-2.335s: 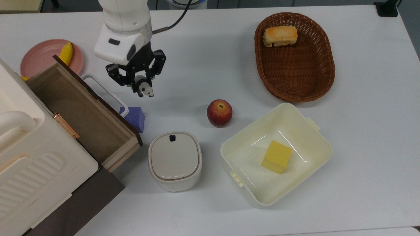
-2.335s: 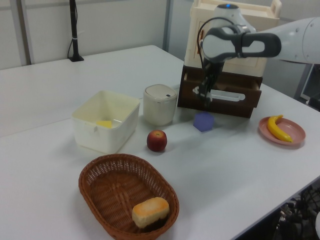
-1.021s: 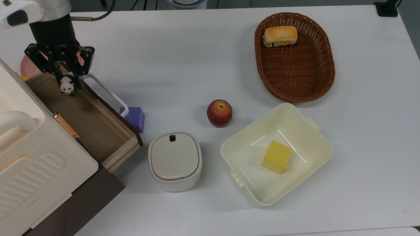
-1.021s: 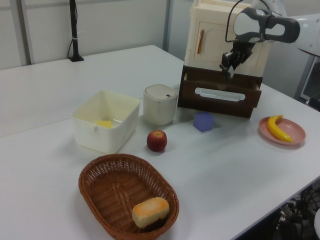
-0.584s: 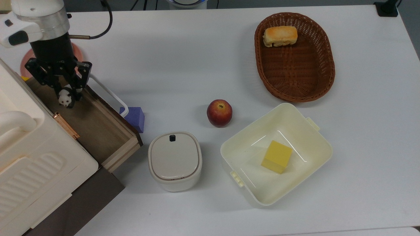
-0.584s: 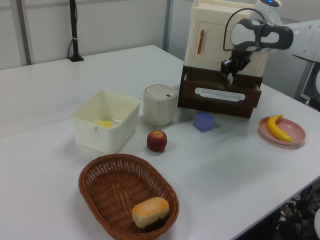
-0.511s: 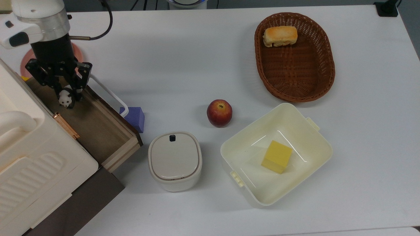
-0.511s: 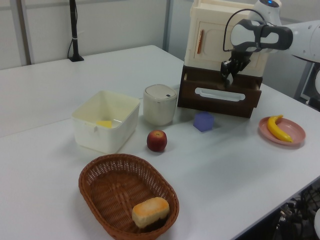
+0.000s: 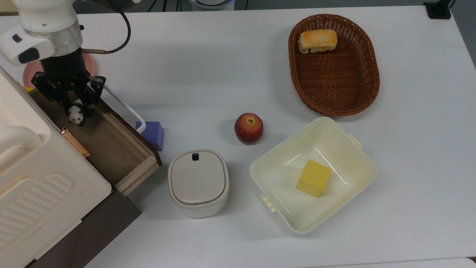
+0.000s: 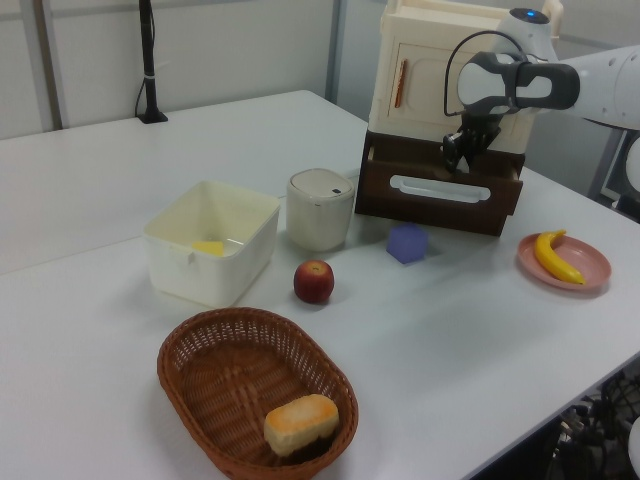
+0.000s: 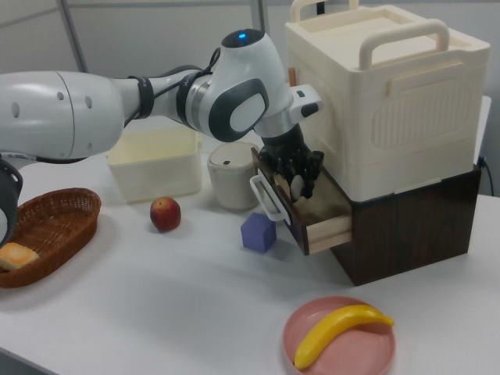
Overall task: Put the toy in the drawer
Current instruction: 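Lower the panda toy into the drawer and open the gripper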
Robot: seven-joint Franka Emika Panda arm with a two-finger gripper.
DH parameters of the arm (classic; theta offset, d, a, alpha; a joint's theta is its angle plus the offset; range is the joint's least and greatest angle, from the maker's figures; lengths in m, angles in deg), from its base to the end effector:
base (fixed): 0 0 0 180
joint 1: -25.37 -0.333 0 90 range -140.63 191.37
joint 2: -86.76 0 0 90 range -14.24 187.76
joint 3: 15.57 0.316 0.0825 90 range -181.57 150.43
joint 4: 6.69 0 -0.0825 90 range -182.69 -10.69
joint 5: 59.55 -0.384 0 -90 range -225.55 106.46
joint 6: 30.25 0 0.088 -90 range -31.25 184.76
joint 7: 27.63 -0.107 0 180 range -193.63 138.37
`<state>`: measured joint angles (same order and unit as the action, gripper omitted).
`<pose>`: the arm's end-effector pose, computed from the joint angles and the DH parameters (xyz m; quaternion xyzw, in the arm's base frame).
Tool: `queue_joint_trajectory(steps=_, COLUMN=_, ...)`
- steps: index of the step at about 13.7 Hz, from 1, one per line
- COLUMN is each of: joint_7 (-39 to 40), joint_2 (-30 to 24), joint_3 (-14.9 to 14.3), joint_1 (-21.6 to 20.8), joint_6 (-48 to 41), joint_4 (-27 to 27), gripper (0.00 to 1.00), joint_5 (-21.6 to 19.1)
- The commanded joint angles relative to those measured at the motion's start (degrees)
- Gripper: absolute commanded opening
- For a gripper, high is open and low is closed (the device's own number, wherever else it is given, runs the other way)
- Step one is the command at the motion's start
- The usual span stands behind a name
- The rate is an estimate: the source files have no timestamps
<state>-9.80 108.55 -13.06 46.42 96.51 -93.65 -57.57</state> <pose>0.6626 -0.2282 0.4762 0.9876 -0.0009 0.1465 0.0560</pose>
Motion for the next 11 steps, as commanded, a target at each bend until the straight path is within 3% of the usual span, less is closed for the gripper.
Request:
queue_joint_trajectory(steps=1, joint_7=-0.08, joint_2=-0.87, joint_3=-0.49, joint_1=-0.40, joint_6=1.21, joint_4=-1.89, gripper=0.02, joint_5=1.71)
queue_joint_trajectory(steps=3, joint_7=-0.17, joint_2=-0.87, joint_3=-0.49, joint_1=-0.40, joint_6=1.12, joint_4=-1.98, gripper=0.06, joint_5=1.89)
queue_joint_trajectory(steps=5, joint_7=-0.17, joint_2=-0.87, joint_3=-0.49, joint_1=-0.40, joint_6=1.12, joint_4=-1.98, gripper=0.35, joint_5=2.24)
queue_joint_trajectory(steps=6, joint_7=-0.34, joint_2=-0.87, joint_3=-0.49, joint_1=-0.40, joint_6=1.12, joint_4=-1.98, gripper=0.62, joint_5=3.37)
queue_joint_trajectory(steps=7, joint_7=-0.34, joint_2=-0.87, joint_3=-0.41, joint_1=-0.49, joint_6=1.12, joint_4=-2.07, gripper=0.74, joint_5=3.99)
queue_joint_trajectory(steps=8, joint_7=-0.34, joint_2=-0.87, joint_3=-0.40, joint_1=-0.49, joint_6=1.12, joint_4=-2.07, gripper=1.00, joint_5=4.43)
queue_joint_trajectory(steps=11, joint_7=-0.78, joint_2=-0.87, joint_3=0.12, joint_1=-0.57, joint_6=1.03, joint_4=-2.07, gripper=1.00, joint_5=5.84)
